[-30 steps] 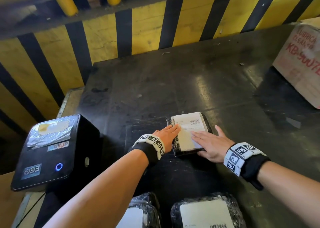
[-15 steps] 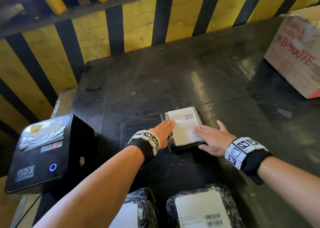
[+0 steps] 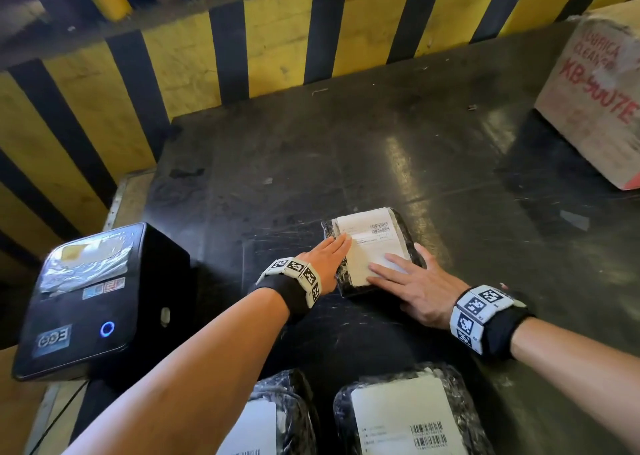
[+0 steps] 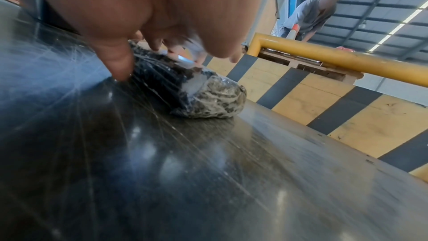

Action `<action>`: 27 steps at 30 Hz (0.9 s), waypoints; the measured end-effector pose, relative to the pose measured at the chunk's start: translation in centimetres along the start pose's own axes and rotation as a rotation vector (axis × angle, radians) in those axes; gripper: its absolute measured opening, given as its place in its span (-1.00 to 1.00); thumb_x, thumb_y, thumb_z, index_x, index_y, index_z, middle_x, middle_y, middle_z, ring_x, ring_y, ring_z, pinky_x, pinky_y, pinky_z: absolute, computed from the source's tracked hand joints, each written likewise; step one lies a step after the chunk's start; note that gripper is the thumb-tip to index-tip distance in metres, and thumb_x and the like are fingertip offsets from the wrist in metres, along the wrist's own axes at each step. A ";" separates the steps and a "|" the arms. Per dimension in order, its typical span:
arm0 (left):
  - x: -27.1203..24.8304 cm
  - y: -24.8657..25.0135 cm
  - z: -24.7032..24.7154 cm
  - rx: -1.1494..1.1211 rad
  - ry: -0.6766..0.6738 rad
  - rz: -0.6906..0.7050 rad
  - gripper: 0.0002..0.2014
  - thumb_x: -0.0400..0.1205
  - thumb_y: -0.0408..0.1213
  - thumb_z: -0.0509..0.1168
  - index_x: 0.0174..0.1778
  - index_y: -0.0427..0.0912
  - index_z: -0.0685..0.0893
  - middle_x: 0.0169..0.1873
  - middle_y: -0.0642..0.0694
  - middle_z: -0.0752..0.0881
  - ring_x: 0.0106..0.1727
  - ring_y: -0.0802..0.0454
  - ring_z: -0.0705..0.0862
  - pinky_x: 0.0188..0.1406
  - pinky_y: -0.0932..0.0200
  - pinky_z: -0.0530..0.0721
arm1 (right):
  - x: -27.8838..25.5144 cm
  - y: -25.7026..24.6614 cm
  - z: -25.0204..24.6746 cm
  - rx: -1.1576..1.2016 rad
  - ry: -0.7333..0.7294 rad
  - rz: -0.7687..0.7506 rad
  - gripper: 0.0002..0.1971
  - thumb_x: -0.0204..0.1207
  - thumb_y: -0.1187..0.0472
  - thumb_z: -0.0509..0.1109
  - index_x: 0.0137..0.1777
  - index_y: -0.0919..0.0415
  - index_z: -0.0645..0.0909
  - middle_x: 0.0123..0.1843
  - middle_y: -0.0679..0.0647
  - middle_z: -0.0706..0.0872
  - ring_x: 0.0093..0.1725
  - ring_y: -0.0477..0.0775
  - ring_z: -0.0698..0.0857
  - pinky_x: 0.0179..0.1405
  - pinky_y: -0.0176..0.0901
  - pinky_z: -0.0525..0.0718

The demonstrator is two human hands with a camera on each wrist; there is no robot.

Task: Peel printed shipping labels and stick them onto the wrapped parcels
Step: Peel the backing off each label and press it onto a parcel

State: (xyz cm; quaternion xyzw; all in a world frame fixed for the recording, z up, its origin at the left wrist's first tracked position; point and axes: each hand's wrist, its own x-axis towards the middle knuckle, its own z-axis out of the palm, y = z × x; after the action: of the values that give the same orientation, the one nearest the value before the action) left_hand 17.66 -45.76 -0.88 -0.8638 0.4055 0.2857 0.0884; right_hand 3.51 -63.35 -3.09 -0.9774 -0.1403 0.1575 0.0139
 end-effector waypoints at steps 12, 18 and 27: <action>0.4 -0.3 0.5 -0.007 0.008 0.000 -0.14 0.64 -0.33 0.24 0.66 -0.11 -0.26 0.68 -0.02 -0.20 0.69 0.00 -0.16 0.62 -0.13 0.24 | -0.1 0.5 2.2 0.061 0.125 0.025 -0.17 0.48 0.33 0.22 0.64 -0.16 -0.13 0.67 -0.20 -0.21 0.69 0.05 -0.13 0.44 0.34 -0.40; 0.5 -0.3 0.7 -0.005 0.021 -0.005 -0.13 0.64 -0.34 0.26 0.66 -0.10 -0.27 0.68 -0.02 -0.20 0.69 -0.01 -0.16 0.59 -0.12 0.30 | -2.2 2.1 2.2 0.113 0.081 0.119 -0.19 0.51 0.23 0.14 0.63 -0.14 -0.25 0.57 -0.29 -0.39 0.67 -0.02 -0.25 0.41 0.29 -0.49; 0.4 -0.3 0.6 -0.006 0.017 -0.006 -0.11 0.63 -0.33 0.27 0.66 -0.08 -0.26 0.68 -0.01 -0.20 0.69 -0.02 -0.15 0.60 -0.13 0.29 | -3.2 2.9 3.4 0.148 0.101 0.194 -0.13 0.45 0.33 0.16 0.64 -0.17 -0.21 0.62 -0.30 -0.30 0.67 -0.03 -0.19 0.46 0.31 -0.43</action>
State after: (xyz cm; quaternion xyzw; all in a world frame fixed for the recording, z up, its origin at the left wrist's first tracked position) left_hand 17.83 -45.62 -1.60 -0.8676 0.4029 0.2793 0.0830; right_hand 0.36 -67.06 -5.52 -0.9894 -0.0324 0.1185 0.0778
